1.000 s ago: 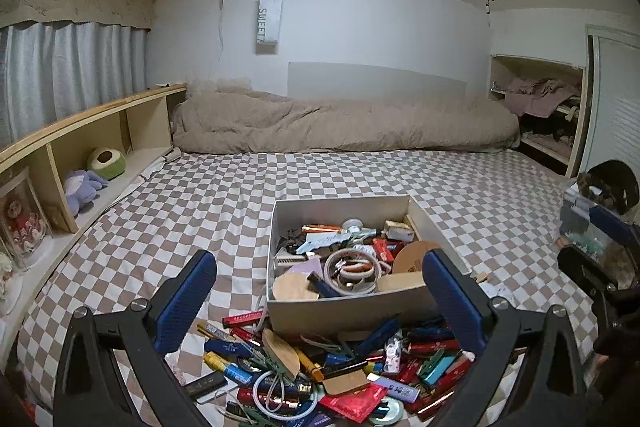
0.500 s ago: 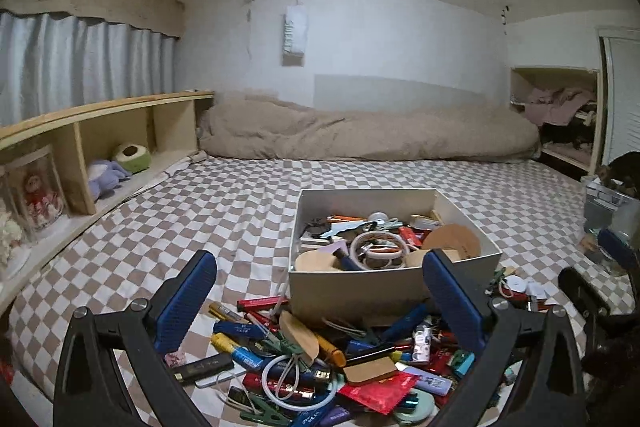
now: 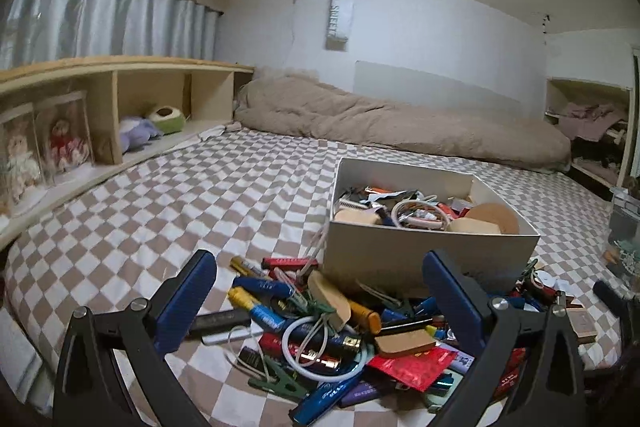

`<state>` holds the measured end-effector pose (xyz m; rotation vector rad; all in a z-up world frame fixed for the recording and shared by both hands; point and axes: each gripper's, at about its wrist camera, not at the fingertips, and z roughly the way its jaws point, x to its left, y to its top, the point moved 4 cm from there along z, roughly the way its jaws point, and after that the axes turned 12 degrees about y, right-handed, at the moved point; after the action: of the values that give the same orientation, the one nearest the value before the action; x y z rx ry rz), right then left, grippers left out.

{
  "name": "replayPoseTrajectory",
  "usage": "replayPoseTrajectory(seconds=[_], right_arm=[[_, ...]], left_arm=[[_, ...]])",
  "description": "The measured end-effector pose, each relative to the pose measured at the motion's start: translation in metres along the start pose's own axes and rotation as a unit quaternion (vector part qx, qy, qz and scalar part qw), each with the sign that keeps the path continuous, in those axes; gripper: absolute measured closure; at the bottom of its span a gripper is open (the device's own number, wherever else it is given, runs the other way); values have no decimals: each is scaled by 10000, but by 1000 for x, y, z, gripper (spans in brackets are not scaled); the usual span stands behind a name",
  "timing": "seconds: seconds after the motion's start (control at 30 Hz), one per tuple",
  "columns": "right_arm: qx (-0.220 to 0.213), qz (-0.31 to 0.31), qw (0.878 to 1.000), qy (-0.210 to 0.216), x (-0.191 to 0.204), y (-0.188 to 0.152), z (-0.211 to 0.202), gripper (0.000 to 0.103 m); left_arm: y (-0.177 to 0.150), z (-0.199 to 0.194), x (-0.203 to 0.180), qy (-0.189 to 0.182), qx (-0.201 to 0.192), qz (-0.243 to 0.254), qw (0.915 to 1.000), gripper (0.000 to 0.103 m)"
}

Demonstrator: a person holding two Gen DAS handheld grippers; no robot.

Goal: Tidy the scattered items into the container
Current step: 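Lower both tools toward the pile beside the shoebox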

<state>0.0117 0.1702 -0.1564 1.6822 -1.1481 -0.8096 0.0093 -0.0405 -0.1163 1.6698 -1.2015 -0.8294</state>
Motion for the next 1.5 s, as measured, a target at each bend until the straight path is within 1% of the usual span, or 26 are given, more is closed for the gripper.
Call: replayPoseTrajectory(seconds=[0.33,0.47,0.67,0.83,0.97,1.13,1.23,1.37,1.43,1.5], right_arm=[[934,99,9955,112,9,-45,23,0],[1240,106,9921,165,14,-59,31,0],[1658,230,9856,242,16,-77,40,0],[1681,479,9842,291,13,-82,38,0],[1619,621,9844,301,12,-85,37,0],[1462,416,9883,98,17,-86,33,0],[1474,364,9882,203,16,-85,36,0],[1545,475,9860,401,10,-85,40,0],[1568,447,9857,417,10,-84,40,0],[1608,423,9851,432,10,-83,40,0]], left_arm=[[-43,19,3,261,670,152,9973,0],[-65,27,0,322,1139,454,9919,0],[-99,34,-1,498,1673,817,9813,0],[-116,46,7,819,2018,944,9714,0],[-118,52,17,1048,2136,809,9679,0],[-118,55,32,1320,2185,677,9645,0],[-116,58,45,1547,2189,532,9619,0],[-111,66,59,1817,2185,349,9581,0],[-109,68,62,1874,2181,303,9573,0],[-109,67,63,1856,2182,313,9576,0]])
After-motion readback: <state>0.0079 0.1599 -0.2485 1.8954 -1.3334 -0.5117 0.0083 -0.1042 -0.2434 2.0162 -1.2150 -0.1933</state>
